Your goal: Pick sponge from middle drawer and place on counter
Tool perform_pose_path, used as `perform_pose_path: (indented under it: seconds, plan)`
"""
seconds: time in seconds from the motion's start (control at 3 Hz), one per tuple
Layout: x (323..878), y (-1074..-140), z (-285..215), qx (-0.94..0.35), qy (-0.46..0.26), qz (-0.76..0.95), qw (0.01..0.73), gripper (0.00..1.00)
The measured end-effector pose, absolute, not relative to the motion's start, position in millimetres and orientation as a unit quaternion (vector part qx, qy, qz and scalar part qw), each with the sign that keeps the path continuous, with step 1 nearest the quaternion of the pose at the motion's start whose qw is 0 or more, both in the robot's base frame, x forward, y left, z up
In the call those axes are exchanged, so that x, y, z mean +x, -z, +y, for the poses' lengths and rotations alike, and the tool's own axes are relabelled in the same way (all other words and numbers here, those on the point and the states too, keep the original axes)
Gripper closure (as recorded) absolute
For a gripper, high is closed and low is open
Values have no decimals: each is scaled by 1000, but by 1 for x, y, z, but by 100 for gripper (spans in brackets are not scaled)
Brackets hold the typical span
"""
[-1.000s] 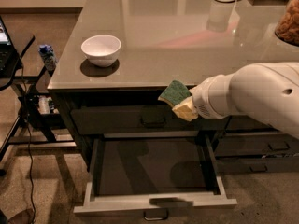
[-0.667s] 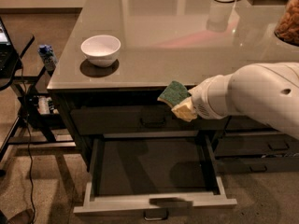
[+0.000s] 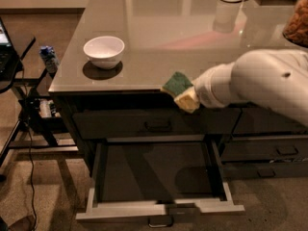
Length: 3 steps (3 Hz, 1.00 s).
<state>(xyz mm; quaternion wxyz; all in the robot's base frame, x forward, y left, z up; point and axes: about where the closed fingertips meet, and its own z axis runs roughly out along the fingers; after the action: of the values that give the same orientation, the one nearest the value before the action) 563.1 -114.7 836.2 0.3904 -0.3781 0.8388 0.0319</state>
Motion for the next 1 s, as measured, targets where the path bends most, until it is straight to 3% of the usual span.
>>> perform_pose_path:
  seconds: [0.33, 1.0]
  plan:
    - [610, -864, -108, -396, -38, 819, 413, 100]
    - [635, -879, -106, -396, -39, 818, 416, 100]
